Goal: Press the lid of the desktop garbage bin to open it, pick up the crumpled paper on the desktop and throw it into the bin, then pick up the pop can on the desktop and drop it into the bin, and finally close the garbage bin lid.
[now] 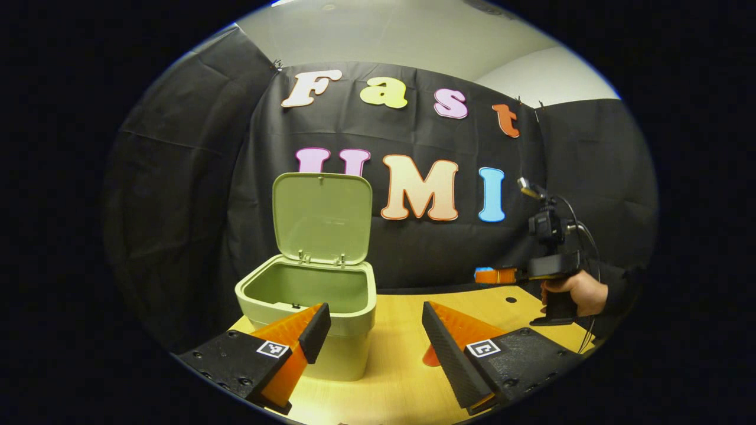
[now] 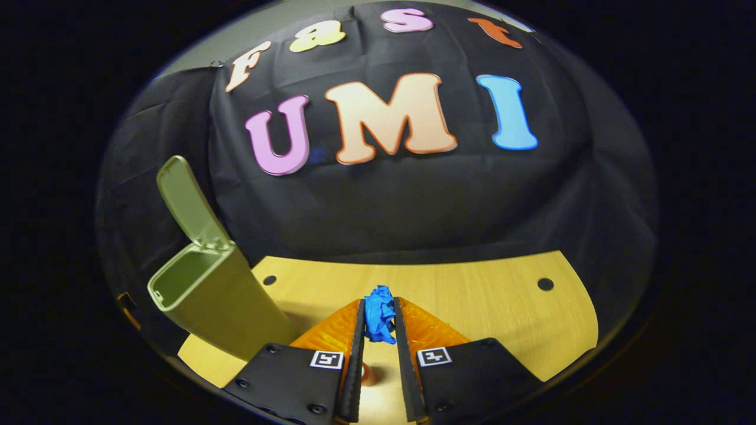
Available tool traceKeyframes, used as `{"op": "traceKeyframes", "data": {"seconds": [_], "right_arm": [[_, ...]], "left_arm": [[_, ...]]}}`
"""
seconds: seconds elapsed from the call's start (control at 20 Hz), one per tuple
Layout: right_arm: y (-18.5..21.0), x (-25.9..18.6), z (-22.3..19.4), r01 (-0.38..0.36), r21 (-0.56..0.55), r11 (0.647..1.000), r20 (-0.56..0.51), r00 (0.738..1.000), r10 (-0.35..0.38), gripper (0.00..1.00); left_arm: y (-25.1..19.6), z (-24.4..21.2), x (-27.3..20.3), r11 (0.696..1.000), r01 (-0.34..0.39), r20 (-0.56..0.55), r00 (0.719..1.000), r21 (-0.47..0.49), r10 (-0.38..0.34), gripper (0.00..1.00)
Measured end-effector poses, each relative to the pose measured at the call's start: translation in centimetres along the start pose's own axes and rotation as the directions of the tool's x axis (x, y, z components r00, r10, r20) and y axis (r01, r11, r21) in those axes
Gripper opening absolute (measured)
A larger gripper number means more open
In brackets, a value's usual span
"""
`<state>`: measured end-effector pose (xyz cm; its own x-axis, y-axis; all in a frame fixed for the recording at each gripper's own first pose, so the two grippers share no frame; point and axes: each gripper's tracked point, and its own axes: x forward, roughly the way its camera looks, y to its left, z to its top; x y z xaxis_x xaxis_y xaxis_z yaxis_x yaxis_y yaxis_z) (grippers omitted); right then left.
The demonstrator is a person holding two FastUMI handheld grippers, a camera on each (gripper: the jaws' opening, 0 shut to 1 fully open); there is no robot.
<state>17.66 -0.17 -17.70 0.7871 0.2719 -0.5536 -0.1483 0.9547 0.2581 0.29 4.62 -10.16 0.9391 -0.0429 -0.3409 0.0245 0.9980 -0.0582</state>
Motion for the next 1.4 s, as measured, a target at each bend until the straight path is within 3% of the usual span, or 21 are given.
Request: {"op": "traceKeyframes", "data": {"seconds": [0.45, 0.8, 1.2, 1.25, 1.4], "right_arm": [[9.0, -2.6, 4.6, -0.215, -0.192, 0.958, 0.105, 0.966, 0.238, 0.29], [12.9, 1.5, 5.1, -0.335, -0.259, 0.906, 0.052, 0.932, 0.360, 0.30], [15.2, 3.7, 3.1, -0.371, -0.297, 0.880, 0.000, 0.921, 0.389, 0.29], [15.2, 3.9, 3.1, -0.368, -0.297, 0.881, -0.003, 0.923, 0.385, 0.36], [15.1, 4.9, 2.5, -0.358, -0.295, 0.886, -0.010, 0.928, 0.372, 0.37]], "left_arm": [[4.6, 0.0, -1.9, 0.998, -0.065, 0.020, 0.998, -0.020, 0.065, 0.93], [8.8, 0.3, -3.7, 0.993, -0.117, 0.033, 0.993, -0.010, 0.117, 0.92], [11.9, 0.3, -5.1, 0.989, -0.146, 0.033, 0.989, 0.010, 0.146, 0.92], [12.2, 0.2, -5.2, 0.989, -0.148, 0.030, 0.989, 0.007, 0.147, 0.92], [12.2, 0.0, -4.8, 0.989, -0.145, 0.027, 0.989, -0.002, 0.145, 0.93]]}}
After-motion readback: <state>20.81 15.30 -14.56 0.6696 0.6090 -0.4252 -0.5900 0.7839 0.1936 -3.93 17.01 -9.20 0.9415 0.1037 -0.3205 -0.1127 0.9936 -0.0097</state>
